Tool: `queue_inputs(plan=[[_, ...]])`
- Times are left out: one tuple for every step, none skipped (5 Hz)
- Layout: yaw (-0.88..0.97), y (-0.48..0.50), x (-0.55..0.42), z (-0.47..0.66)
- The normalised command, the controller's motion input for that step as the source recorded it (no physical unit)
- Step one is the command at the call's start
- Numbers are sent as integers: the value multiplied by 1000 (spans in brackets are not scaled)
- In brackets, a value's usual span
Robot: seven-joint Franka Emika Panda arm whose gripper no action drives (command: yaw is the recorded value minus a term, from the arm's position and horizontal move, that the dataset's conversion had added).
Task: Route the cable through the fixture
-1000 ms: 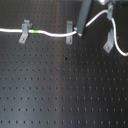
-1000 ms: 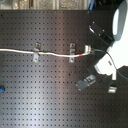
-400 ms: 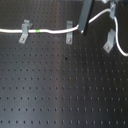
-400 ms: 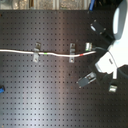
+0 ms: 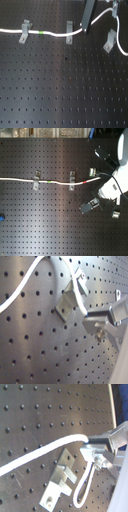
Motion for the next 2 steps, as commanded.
queue_inputs(plan=[[17,196,-201,35],[269,443,-325,-148]])
